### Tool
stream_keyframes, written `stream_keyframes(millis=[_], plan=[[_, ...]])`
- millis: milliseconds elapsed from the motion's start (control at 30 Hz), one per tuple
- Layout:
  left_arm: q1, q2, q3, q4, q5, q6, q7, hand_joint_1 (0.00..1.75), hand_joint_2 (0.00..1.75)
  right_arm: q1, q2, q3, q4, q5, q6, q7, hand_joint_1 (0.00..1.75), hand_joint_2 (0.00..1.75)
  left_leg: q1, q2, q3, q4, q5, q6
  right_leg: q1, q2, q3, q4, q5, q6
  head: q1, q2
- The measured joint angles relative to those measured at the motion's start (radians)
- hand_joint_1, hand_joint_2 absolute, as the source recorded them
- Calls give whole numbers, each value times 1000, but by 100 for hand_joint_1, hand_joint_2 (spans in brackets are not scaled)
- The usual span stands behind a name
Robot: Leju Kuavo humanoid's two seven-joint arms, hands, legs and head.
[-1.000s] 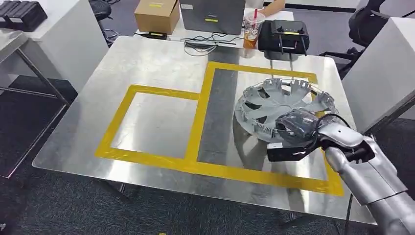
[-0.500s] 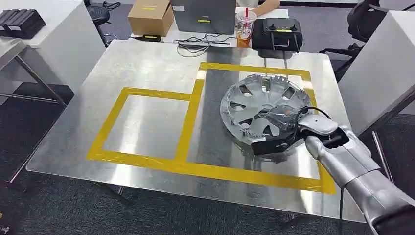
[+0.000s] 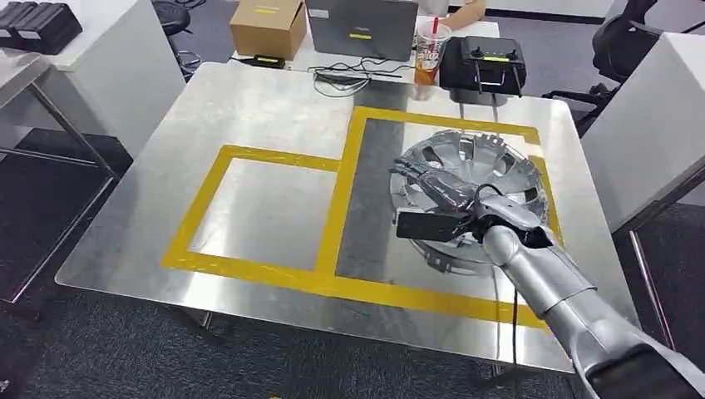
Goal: Take the parts from the cabinet and place them on the table.
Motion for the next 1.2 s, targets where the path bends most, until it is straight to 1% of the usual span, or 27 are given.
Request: stream_keyframes(millis=[67, 100, 133, 167, 267, 333, 367, 433, 467, 500, 533, 600, 633, 667, 733, 767, 800, 833, 900, 933, 967, 1000, 1033, 1100, 1133, 1167, 1200], plan=[[0, 0, 0, 3, -2, -9, -19, 0, 0, 48, 7, -77, -73, -112, -103, -31, 0, 0, 0, -3, 0, 5, -3, -4, -1, -2, 88, -176, 67, 18, 1, 0], [1, -1, 0, 4, -5, -16, -27, 0, 0, 73, 7, -111, -113, -151, -155, -47, 0, 0, 0, -5, -1, 11, -6, -7, -2, -6, 134, -261, 92, 21, 2, 0], [2, -1, 0, 4, -9, -21, -39, 0, 0, 100, 8, -158, -171, -195, -223, -67, 0, 0, -10, -7, -4, 19, -13, -14, 5, -7, 148, -290, 93, 7, 1, 0], [6, -1, 0, 4, -9, -29, -49, 0, 0, 135, 8, -201, -232, -225, -279, -79, 0, 0, -8, -9, -5, 20, -15, -18, 3, -7, 152, -292, 97, -3, 0, 0], [27, -5, 1, -1, 22, -42, -54, 0, 0, 280, -5, -333, -461, -217, -404, -100, 0, 0, -4, -13, -4, 22, -11, -28, 6, -9, 155, -294, 102, -19, 1, 0], [42, -9, 1, -5, 65, -35, -40, 0, 0, 372, -10, -417, -593, -167, -472, -117, 0, 0, -1, -4, -20, 66, -65, -42, -5, -11, 157, -296, 105, -23, -5, 0], [45, -9, 1, -8, 94, -29, -29, 0, 0, 435, -16, -467, -666, -140, -507, -129, 0, 0, 4, -1, -45, 139, -114, -48, -5, -12, 157, -296, 105, -24, -14, 0], [56, -9, 1, -9, 150, -13, -3, 0, 0, 578, -29, -575, -790, -121, -547, -146, 0, 0, 11, 4, -107, 306, -195, -56, -5, -21, 154, -296, 104, -24, -13, 0], [63, -9, 1, -9, 172, -8, 8, 0, 0, 653, -29, -629, -835, -132, -548, -154, 0, 0, 13, 5, -118, 346, -207, -58, -5, -23, 152, -296, 104, -24, -13, 0], [70, -10, 1, -9, 186, -4, 15, 0, 0, 722, -29, -673, -869, -146, -546, -166, 0, 0, 14, 6, -104, 332, -197, -58, -5, -24, 151, -296, 105, -24, -13, 0], [76, -10, 1, -9, 195, 1, 19, 0, 0, 788, -26, -723, -905, -140, -534, -174, 0, 0, 15, 7, -64, 269, -167, -57, -6, -23, 150, -296, 105, -23, -13, 0], [81, -10, 1, -10, 201, 6, 22, 0, 0, 893, -11, -811, -956, -91, -498, -174, 0, 0, 15, 5, 62, 68, -95, -50, -7, -20, 152, -296, 108, -18, -13, 0], [79, -10, 1, -10, 201, 6, 23, 0, 0, 933, -2, -848, -976, -73, -477, -169, 0, 0, 14, 1, 92, 12, -107, -46, -7, -19, 153, -296, 110, -15, -13, 0], [78, -11, 1, -10, 199, 6, 22, 0, 0, 977, 12, -887, -991, -59, -450, -153, 0, 0, 7, 1, 91, 9, -102, -41, 0, -17, 151, -295, 114, -8, -11, 0], [81, -12, 1, -10, 194, 6, 21, 0, 0, 1040, 48, -953, -1005, -41, -400, -148, 0, 0, 0, 2, 87, 14, -99, -32, -6, -17, 151, -299, 123, 4, -12, 0], [80, -13, 1, -10, 192, 5, 20, 0, 0, 1069, 66, -982, -1011, -32, -371, -141, 0, 0, -3, 2, 85, 11, -92, -22, -7, -17, 152, -303, 129, 13, -13, 0], [80, -13, 1, -10, 189, 4, 19, 0, 0, 1091, 86, -1012, -1012, -20, -335, -138, 0, 0, 6, 4, 84, -6, -73, -7, -10, -16, 147, -294, 123, 16, -11, 0], [80, -16, 0, -10, 188, 2, 18, 0, 0, 1109, 113, -1050, -1012, -10, -298, -141, 0, 0, 3, 7, 77, -8, -65, 0, -9, -13, 135, -274, 93, 10, -11, 0], [80, -16, 0, -10, 187, -5, 17, 0, 0, 1136, 161, -1120, -1011, 18, -210, -161, 0, 0, -1, 8, 53, -7, -47, 11, -8, -11, 84, -132, -13, -9, -7, 0], [80, -17, 0, -10, 188, -10, 17, 0, 0, 1146, 192, -1161, -1008, 31, -163, -176, 0, 0, -5, 9, 41, -7, -38, 13, -8, -10, 60, -51, -53, -11, -7, 0], [81, -18, 1, -10, 189, -11, 17, 0, 0, 1153, 220, -1198, -1005, 49, -123, -192, 0, 0, -9, 9, 27, -6, -29, 13, -8, -10, 48, 11, -73, -6, -6, 0], [81, -18, 1, -10, 190, -11, 19, 0, 0, 1155, 254, -1241, -1000, 77, -81, -217, 0, 0, -10, 9, 16, -5, -20, 12, -8, -10, 64, 17, -67, 2, -7, 0], [81, -18, 0, -10, 192, -11, 20, 0, 0, 1154, 282, -1279, -996, 99, -52, -237, 0, 0, -11, 10, 5, -2, -13, 11, -8, -10, 99, -21, -46, 14, -7, 0], [81, -18, 1, -10, 200, -11, 22, 0, 0, 1149, 334, -1352, -986, 148, 3, -255, 0, 0, -11, 9, -14, 8, 0, 5, -9, -10, 223, -194, 6, 30, -7, 0], [81, -18, 0, -10, 202, -8, 24, 0, 0, 1142, 361, -1394, -979, 186, 38, -272, 0, 0, -11, 9, -20, 17, 4, 0, -9, -11, 288, -288, -2, 23, -6, 0], [83, -20, 0, -9, 206, -6, 27, 0, 0, 1129, 390, -1439, -970, 245, 77, -300, 0, 0, -14, 8, -26, 23, 9, -6, 0, -7, 304, -315, -10, 5, -9, 0], [83, -20, 1, -9, 211, -2, 29, 0, 0, 1127, 421, -1478, -962, 293, 98, -327, 0, 0, -15, 8, -23, 24, 14, -13, 0, -7, 288, -314, -3, 2, -11, 0]])
